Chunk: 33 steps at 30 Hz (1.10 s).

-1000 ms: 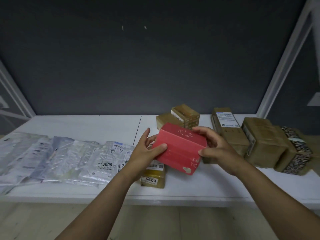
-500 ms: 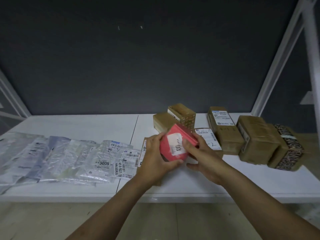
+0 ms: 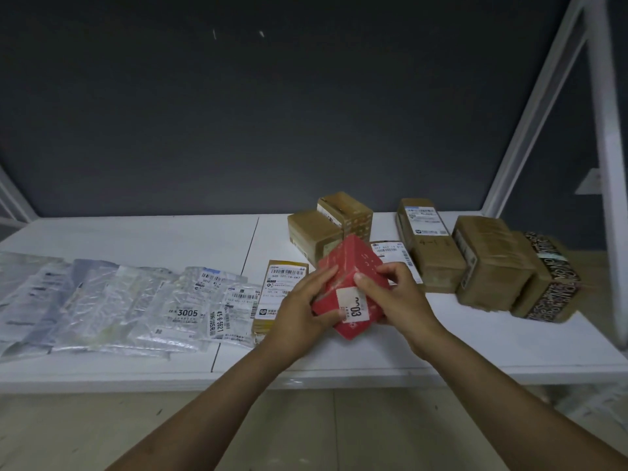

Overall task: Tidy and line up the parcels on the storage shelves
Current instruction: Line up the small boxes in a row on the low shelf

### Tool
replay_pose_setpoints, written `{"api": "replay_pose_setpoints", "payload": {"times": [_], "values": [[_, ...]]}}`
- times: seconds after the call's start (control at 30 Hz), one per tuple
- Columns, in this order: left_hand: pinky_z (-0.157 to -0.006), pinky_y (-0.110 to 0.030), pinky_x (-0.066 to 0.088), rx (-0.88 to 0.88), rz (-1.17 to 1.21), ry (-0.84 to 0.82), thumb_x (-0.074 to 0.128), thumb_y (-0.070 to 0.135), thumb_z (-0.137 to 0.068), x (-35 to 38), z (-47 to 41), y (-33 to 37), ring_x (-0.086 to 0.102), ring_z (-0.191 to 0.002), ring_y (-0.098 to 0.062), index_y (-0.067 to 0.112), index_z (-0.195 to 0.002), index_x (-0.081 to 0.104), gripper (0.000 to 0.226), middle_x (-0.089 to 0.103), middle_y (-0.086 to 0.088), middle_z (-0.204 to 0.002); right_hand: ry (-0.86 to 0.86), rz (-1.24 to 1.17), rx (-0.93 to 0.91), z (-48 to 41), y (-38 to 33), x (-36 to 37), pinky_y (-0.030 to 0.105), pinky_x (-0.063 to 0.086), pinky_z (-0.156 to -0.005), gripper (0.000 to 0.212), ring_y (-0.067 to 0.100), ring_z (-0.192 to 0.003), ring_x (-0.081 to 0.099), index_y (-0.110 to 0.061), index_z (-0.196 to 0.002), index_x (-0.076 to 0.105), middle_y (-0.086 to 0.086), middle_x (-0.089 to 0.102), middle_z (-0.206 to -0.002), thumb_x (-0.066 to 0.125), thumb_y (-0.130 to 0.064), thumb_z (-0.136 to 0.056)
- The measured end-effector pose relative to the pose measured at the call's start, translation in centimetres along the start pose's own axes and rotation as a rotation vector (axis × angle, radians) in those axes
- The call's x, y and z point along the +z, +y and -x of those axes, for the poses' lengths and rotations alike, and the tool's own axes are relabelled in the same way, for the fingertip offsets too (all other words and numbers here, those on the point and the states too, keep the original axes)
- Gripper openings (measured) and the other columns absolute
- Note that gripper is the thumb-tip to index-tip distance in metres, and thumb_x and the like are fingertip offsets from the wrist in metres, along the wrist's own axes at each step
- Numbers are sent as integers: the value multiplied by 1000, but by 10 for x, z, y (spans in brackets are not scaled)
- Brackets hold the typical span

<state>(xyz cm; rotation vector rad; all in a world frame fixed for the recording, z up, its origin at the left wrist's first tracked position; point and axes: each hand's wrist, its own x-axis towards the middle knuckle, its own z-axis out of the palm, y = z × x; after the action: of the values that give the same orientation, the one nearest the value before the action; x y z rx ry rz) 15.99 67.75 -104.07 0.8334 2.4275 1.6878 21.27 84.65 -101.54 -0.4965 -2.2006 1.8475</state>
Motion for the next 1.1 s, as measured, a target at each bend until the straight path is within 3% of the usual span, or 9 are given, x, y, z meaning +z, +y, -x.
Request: {"api": "replay_pose_setpoints", "payload": {"times": [0.1, 0.2, 0.33, 0.47, 0.57, 0.77, 0.93, 1.03, 1.1], "values": [[-105, -29, 41, 53, -297, -31, 78, 26, -78, 1, 2, 2, 49, -125, -13, 37, -142, 39, 75, 51, 4, -139, -17, 279, -141, -2, 9, -4, 27, 54, -85, 65, 12, -108, 57, -27, -130, 47, -5, 52, -126, 79, -40, -75], [-109, -28, 16, -37, -629, -32, 73, 48, -77, -8, 4, -4, 28, -138, -15, 41, -144, 36, 78, 46, 3, -144, -100, 564, -223, -3, 19, -3, 30, 47, -97, 73, 14, -124, 44, -33, -139, 42, -5, 36, -145, 77, -43, -76], [-116, -38, 1, -33, -784, -178, 68, 55, -78, -22, 9, -24, 17, -145, -13, 42, -143, 38, 73, 47, 5, -145, -258, 803, -245, 1, 29, 6, 33, 41, -104, 75, 15, -140, 28, -40, -146, 31, -11, 12, -159, 70, -46, -82], [-118, -49, 10, -46, -785, -243, 73, 54, -75, -41, 8, -42, 7, -149, -24, 34, -148, 33, 86, 24, 2, -158, -317, 870, -305, -1, 35, 8, 31, 42, -104, 72, 13, -140, 29, -42, -146, 32, -14, 8, -160, 68, -46, -85], [-121, -40, 7, -81, -775, -250, 76, 51, -73, -52, 14, -55, -3, -149, -24, 30, -151, 24, 96, 4, -5, -162, -315, 861, -310, -3, 37, 12, 32, 41, -107, 71, 12, -141, 26, -43, -147, 31, -14, 7, -160, 67, -46, -86], [-116, -23, 13, -76, -766, -235, 73, 38, -81, -62, 15, -47, 18, -145, -14, 28, -145, 39, 73, 24, 4, -158, -325, 884, -393, -5, 39, 19, 34, 42, -107, 67, 12, -139, 30, -44, -145, 34, -13, 16, -159, 66, -47, -86], [-117, -25, 21, -86, -800, -306, 72, 45, -81, -68, 19, -38, 26, -142, -10, 29, -141, 47, 67, 34, 7, -154, -298, 999, -450, -6, 40, 14, 33, 40, -105, 66, 10, -138, 30, -48, -145, 31, -15, 20, -157, 59, -57, -86], [-111, -27, 33, -123, -834, -327, 67, 54, -81, -70, 17, -24, 38, -136, -7, 31, -137, 51, 63, 40, 10, -150, -326, 1028, -457, -9, 33, 10, 32, 35, -106, 65, 7, -135, 30, -46, -143, 37, -17, 29, -153, 47, -72, -84], [-97, -26, 43, -127, -851, -229, 62, 60, -82, -71, 6, -11, 50, -123, -6, 32, -131, 57, 57, 52, 13, -140, -319, 1010, -465, -15, 25, 7, 29, 31, -104, 72, 4, -132, 33, -42, -139, 46, -17, 39, -147, 30, -80, -80]]}}
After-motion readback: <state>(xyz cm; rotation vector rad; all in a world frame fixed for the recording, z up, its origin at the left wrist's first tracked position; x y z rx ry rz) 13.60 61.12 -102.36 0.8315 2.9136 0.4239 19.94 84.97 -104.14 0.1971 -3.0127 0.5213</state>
